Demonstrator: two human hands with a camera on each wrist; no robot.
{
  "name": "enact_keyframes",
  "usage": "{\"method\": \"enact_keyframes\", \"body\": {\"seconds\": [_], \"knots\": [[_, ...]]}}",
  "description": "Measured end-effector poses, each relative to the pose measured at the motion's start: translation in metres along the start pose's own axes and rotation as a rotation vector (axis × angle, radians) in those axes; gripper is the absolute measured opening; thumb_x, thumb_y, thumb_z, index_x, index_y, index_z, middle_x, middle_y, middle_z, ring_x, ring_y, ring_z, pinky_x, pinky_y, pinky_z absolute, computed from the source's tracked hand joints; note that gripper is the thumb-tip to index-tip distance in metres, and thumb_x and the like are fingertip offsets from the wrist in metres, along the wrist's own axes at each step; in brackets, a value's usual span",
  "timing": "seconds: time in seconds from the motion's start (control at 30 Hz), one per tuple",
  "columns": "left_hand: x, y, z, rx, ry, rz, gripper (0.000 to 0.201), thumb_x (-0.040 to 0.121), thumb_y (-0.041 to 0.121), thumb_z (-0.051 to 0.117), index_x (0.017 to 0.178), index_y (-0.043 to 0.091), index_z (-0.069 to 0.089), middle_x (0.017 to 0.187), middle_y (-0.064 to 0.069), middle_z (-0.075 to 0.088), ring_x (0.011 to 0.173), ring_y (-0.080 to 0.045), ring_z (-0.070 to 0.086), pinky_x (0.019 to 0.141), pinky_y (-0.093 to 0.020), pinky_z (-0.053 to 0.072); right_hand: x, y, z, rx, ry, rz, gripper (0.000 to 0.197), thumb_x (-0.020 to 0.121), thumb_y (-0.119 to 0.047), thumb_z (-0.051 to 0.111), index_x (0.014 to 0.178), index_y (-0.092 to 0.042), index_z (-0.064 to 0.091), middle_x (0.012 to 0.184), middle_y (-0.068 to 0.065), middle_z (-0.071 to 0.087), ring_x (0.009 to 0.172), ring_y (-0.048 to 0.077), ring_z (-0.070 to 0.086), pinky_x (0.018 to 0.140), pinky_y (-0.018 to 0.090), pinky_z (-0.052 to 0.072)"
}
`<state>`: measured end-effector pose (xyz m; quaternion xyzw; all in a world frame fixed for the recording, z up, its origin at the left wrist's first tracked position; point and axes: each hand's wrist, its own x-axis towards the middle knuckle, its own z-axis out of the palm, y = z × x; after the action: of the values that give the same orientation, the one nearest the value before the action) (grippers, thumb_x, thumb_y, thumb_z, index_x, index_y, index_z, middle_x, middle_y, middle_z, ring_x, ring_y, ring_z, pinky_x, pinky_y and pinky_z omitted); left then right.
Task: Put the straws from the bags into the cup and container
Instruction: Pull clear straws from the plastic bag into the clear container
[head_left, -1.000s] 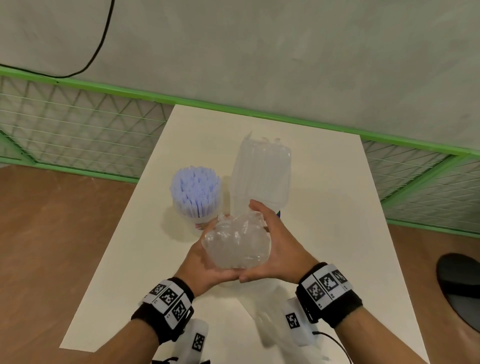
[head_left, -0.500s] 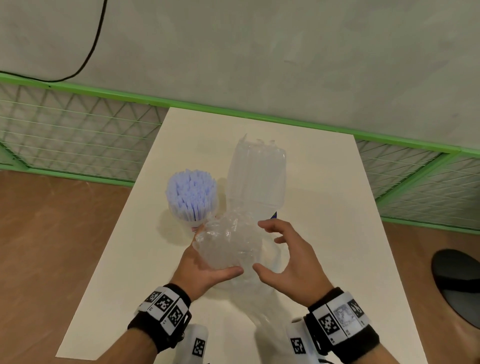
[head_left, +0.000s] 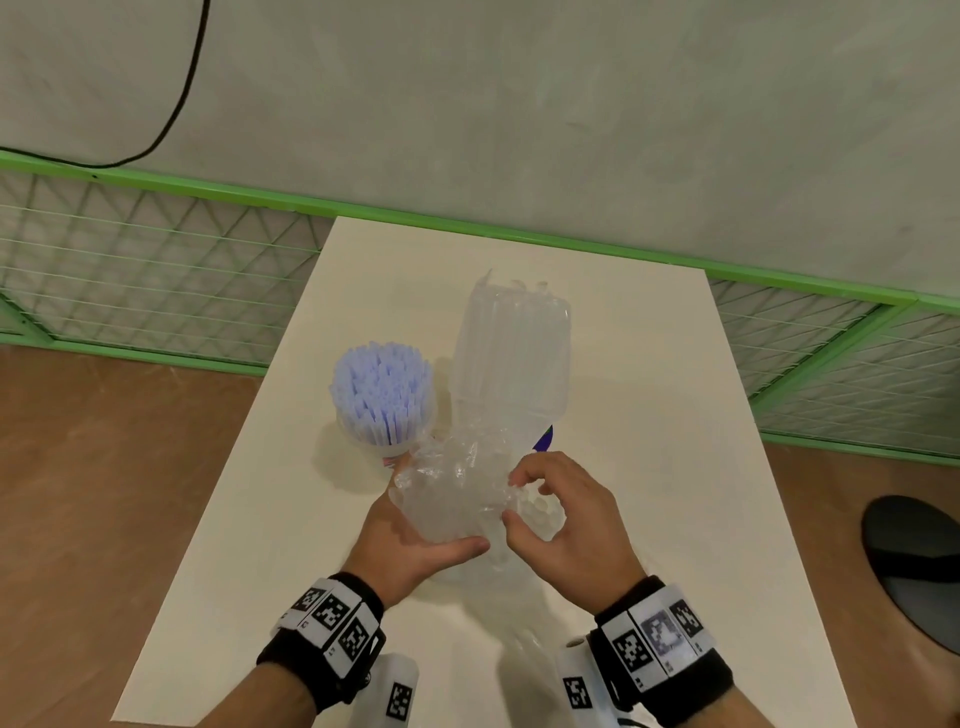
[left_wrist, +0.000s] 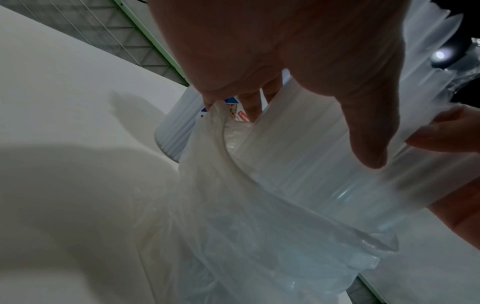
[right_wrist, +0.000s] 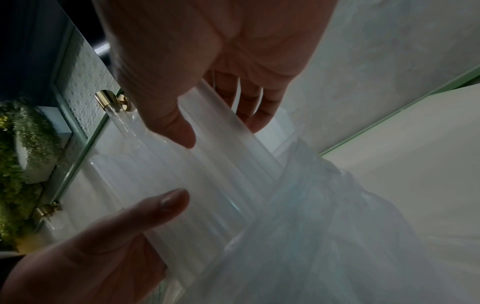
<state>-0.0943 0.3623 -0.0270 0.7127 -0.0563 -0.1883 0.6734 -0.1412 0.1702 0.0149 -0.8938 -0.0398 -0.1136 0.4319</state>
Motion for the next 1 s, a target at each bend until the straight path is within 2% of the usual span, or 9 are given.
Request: {"method": "enact_keyframes", "body": {"seconds": [0.13,0.23,0.3,0.47,0.57,0.7,0.8,0.9,1.0], "knots": [[-0.001,-0.001,0.000,0.001,0.010,-0.008,0.082,0.056,0.005,0.094,0.125,0.019,0.052,0.113,0.005,0.071,0.107,-0.010,0.067,0.091,-0.021,0.052,-0.003,-0.002,0.004,0.032,0.005,0.114,0.024,0.081,-0.020,0.066,0.096,-0.031,0.052,0.091,-0.013,0.064,0.092,0.010,0.061,0.080,0.022,0.047],[-0.001,-0.001,0.000,-0.009,0.030,-0.007,0.082,0.055,0.003,0.094,0.124,0.021,0.052,0.112,0.006,0.071,0.106,-0.008,0.067,0.088,-0.017,0.051,-0.004,-0.005,0.005,0.050,0.040,0.092,0.032,0.082,-0.015,0.063,0.106,-0.033,0.050,0.089,-0.014,0.059,0.092,0.007,0.058,0.079,0.011,0.041],[-0.001,-0.001,-0.002,-0.004,0.033,-0.001,0.082,0.056,0.004,0.094,0.124,0.023,0.052,0.112,0.006,0.071,0.107,-0.009,0.066,0.090,-0.017,0.051,-0.005,-0.006,0.006,0.022,0.079,0.025,0.027,0.084,-0.013,0.061,0.107,-0.025,0.055,0.089,-0.012,0.056,0.088,0.005,0.056,0.079,0.009,0.038],[0.002,-0.003,-0.002,0.011,0.041,-0.002,0.084,0.055,0.009,0.095,0.126,0.023,0.052,0.115,0.001,0.070,0.110,-0.011,0.065,0.093,-0.022,0.051,-0.008,-0.006,0.005,0.063,0.105,-0.070,0.012,0.087,-0.008,0.057,0.094,-0.018,0.059,0.089,-0.012,0.055,0.085,0.010,0.056,0.077,0.017,0.042],[0.003,-0.001,-0.001,0.007,0.038,-0.003,0.084,0.056,0.008,0.095,0.126,0.022,0.051,0.114,0.001,0.070,0.109,-0.011,0.066,0.094,-0.027,0.051,-0.014,-0.008,0.007,0.089,0.101,-0.067,0.013,0.089,-0.016,0.054,0.100,-0.021,0.056,0.091,-0.015,0.055,0.085,0.007,0.056,0.077,0.015,0.041],[0.003,-0.001,0.001,-0.014,0.030,0.009,0.081,0.057,0.006,0.094,0.125,0.018,0.052,0.114,-0.003,0.071,0.108,-0.016,0.067,0.092,-0.028,0.054,-0.020,-0.007,0.018,0.051,0.100,-0.148,0.022,0.088,-0.018,0.062,0.109,-0.018,0.054,0.097,-0.008,0.057,0.092,0.006,0.055,0.083,0.014,0.042],[0.003,0.001,0.002,-0.018,0.025,0.012,0.079,0.057,0.008,0.094,0.124,0.018,0.053,0.113,-0.003,0.072,0.107,-0.017,0.068,0.094,-0.032,0.055,-0.020,-0.003,0.028,0.008,0.154,-0.157,0.022,0.086,-0.021,0.067,0.105,-0.016,0.056,0.096,-0.010,0.056,0.091,0.003,0.052,0.084,0.012,0.041],[0.002,0.004,0.003,-0.009,0.034,0.021,0.078,0.057,0.014,0.095,0.123,0.022,0.054,0.115,-0.002,0.071,0.109,-0.017,0.067,0.094,-0.033,0.053,-0.017,0.001,0.031,0.015,0.204,-0.177,0.011,0.088,-0.015,0.066,0.094,-0.015,0.057,0.091,-0.007,0.057,0.087,0.007,0.054,0.080,0.018,0.044],[0.003,0.002,0.001,0.021,0.049,0.017,0.080,0.057,0.014,0.096,0.125,0.024,0.054,0.117,-0.001,0.070,0.111,-0.016,0.066,0.098,-0.040,0.051,-0.018,0.004,0.032,-0.012,0.203,-0.169,0.013,0.088,-0.014,0.063,0.095,-0.018,0.053,0.091,-0.008,0.057,0.086,0.008,0.055,0.078,0.016,0.043]]}}
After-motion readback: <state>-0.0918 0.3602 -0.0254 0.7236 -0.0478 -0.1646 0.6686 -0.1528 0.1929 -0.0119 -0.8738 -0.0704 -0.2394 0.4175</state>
